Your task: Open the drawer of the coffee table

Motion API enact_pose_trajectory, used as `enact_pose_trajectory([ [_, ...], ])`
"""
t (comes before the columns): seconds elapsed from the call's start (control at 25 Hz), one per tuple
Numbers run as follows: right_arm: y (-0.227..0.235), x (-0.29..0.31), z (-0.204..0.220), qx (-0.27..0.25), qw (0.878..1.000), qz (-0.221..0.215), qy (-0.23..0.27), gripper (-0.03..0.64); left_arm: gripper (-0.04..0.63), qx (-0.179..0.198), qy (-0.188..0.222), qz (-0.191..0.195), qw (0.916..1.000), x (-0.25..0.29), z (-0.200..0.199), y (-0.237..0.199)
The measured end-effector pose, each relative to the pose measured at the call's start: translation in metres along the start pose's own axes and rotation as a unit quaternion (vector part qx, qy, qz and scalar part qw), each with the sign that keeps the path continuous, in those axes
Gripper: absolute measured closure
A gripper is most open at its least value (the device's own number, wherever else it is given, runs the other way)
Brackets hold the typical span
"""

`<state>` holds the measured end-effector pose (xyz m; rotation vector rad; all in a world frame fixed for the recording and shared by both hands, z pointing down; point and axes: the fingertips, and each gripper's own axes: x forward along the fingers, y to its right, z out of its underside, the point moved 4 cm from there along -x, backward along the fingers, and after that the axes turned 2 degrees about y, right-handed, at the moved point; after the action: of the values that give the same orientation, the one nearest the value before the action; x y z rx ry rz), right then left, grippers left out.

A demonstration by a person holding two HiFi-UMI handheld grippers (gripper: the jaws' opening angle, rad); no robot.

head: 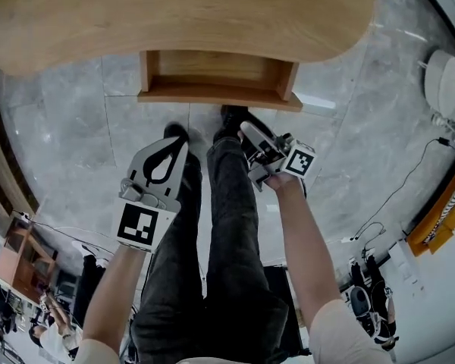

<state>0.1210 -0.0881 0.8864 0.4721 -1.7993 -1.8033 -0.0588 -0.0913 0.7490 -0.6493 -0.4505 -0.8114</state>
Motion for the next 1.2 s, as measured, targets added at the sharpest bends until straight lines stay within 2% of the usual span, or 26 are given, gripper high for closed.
enact_pose_trajectory([
  [0.08, -0.032, -0.006, 0.002, -0.006, 1.0, 0.01, 0.0, 0.353, 0.575, 0.001, 0.007, 0.004, 1.0, -0.019, -0.017, 0.012],
  [0.28, -0.106, 0.003, 0.006, -0.044, 0.999, 0.023, -0.007, 0.447, 0.575, 0.025, 0.018, 0.006, 0.9995, -0.077, -0.059, 0.02],
  [0.52, -0.207, -0.012, -0.004, -0.05, 0.998, 0.01, -0.027, 0.479, 0.575, 0.044, 0.022, 0.005, 0.9988, -0.131, -0.127, 0.063],
  [0.68, -0.274, -0.025, 0.011, -0.066, 0.997, 0.013, -0.035, 0.499, 0.575, 0.037, 0.027, 0.002, 0.9989, -0.186, -0.161, 0.077],
  [0.92, -0.368, -0.058, 0.024, -0.07, 0.997, -0.003, -0.019, 0.555, 0.575, 0.051, 0.043, 0.005, 0.9978, -0.254, -0.205, 0.11],
  [1.12, -0.422, -0.077, 0.044, -0.122, 0.99, 0.003, -0.066, 0.575, 0.575, 0.046, 0.065, -0.004, 0.9968, -0.307, -0.23, 0.123],
  [1.2, -0.443, -0.082, 0.049, -0.14, 0.988, 0.004, -0.067, 0.581, 0.575, 0.049, 0.075, -0.005, 0.996, -0.324, -0.237, 0.127],
])
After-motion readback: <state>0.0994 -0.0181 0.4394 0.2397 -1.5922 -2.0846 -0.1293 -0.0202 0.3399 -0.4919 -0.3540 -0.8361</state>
